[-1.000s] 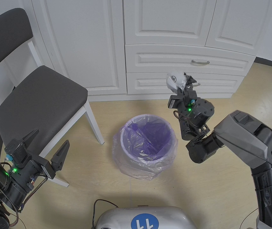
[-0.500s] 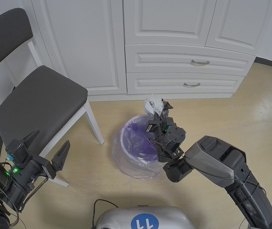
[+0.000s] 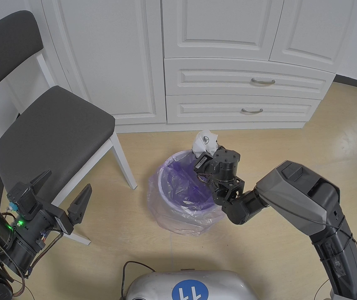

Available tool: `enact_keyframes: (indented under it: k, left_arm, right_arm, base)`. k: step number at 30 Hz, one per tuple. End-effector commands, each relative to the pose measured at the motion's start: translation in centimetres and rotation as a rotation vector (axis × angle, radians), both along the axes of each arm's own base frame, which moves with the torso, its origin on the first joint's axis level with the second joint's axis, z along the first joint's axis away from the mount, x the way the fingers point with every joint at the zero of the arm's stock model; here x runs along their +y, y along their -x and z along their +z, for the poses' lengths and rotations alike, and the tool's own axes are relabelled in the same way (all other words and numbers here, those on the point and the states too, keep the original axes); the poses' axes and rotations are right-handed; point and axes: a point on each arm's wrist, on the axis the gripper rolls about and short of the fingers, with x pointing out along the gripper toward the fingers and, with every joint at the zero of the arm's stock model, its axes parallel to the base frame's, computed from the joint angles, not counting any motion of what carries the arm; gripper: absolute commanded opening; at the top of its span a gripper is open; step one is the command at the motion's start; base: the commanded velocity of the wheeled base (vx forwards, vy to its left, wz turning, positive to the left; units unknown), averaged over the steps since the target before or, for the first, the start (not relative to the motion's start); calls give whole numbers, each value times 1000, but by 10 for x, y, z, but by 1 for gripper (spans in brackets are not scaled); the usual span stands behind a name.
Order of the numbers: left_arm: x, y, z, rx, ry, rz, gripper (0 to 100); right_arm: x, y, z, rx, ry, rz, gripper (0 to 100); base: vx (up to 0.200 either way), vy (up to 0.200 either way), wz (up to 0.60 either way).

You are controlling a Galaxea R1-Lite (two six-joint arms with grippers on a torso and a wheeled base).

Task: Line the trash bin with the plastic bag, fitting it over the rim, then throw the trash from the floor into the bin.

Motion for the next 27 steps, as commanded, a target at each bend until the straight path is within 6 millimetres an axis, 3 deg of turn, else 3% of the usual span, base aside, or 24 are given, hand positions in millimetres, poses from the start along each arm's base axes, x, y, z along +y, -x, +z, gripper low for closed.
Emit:
enact_keyframes:
  k: [1,5,10,21,27]
  left_arm:
    - [0,0,-7,41,-5,-1,100]
    - [-1,-2,-11,64,-15,1,100]
    - [-2,-4,-13,74,-19,3,100]
    - [-2,-4,-13,75,-14,1,100]
    - [-2,-4,-13,75,-14,1,100]
  right_arm:
    - [-39,-8,74,210,-297,46,0]
    - [-55,-11,86,345,-406,119,0]
    - [-57,-13,82,370,-416,128,0]
    - [-37,-4,70,411,-396,159,0]
    - [-20,7,49,397,-317,133,0]
  base:
    - [0,0,0]
    - [0,0,0]
    - [0,0,0]
    - [0,0,0]
    - [0,0,0]
